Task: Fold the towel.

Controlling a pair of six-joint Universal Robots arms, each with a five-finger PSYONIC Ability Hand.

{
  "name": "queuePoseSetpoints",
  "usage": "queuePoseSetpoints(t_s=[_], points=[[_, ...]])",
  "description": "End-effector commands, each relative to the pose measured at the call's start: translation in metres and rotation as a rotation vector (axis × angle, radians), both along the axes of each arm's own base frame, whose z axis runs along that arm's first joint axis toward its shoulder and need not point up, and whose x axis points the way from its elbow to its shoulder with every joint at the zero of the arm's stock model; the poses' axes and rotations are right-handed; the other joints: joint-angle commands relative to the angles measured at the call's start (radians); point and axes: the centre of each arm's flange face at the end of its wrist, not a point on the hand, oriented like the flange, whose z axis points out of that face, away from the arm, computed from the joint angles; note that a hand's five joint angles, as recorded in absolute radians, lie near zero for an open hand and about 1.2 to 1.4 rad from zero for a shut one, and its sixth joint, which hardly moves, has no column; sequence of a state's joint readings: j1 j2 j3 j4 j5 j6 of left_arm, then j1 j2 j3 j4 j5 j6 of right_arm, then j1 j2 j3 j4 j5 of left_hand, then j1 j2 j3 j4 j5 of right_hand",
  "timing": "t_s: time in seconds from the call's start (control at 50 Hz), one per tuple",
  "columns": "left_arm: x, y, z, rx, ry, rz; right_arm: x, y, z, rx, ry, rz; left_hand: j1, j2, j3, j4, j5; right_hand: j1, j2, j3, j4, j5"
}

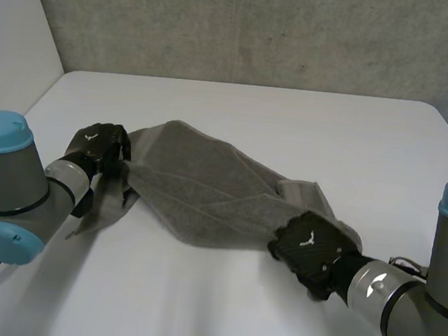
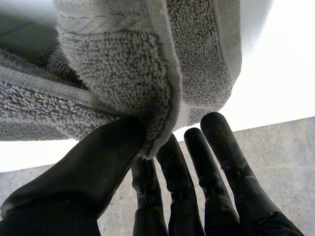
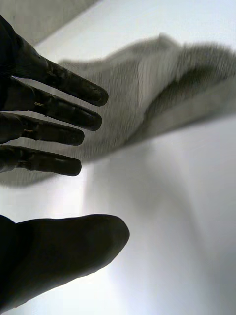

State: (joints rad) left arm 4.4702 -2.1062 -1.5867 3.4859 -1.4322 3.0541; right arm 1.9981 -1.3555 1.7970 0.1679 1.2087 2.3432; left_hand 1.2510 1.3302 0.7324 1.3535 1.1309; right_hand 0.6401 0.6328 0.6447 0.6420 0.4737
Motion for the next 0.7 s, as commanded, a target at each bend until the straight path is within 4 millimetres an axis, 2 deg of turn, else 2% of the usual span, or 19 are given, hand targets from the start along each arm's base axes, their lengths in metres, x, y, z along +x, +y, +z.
queuePoseSetpoints(t_s=[0.02,0.1,0.42,0.54,0.7], points=[[0.004,-0.003,0.004,-0.019,0.005,0.016,0.003,0.005,-0.019,0.097,0.034,0.034,0.145,0.066,0.664,0.043,0.091,0.014,0.022,0.010,0.013,0.006],[0.010,-0.008,0.004,-0.023,0.007,0.036,0.004,0.000,-0.031,0.120,0.051,0.040,0.145,0.066,0.664,0.043,0.091,0.009,0.016,0.004,0.007,0.000],[0.024,-0.016,0.005,-0.029,0.006,0.107,0.019,-0.037,-0.039,-0.034,-0.020,-0.016,0.145,0.066,0.664,0.043,0.091,-0.041,-0.034,-0.046,-0.043,-0.049],[0.023,-0.015,0.005,-0.028,0.005,0.108,0.024,-0.050,-0.045,-0.054,-0.027,-0.047,0.145,0.066,0.664,0.043,0.091,-0.065,-0.057,-0.069,-0.067,-0.073],[0.023,-0.014,0.004,-0.025,0.004,0.107,0.028,-0.065,-0.045,-0.122,-0.071,-0.086,0.145,0.066,0.664,0.043,0.091,-0.068,-0.060,-0.072,-0.070,-0.076]])
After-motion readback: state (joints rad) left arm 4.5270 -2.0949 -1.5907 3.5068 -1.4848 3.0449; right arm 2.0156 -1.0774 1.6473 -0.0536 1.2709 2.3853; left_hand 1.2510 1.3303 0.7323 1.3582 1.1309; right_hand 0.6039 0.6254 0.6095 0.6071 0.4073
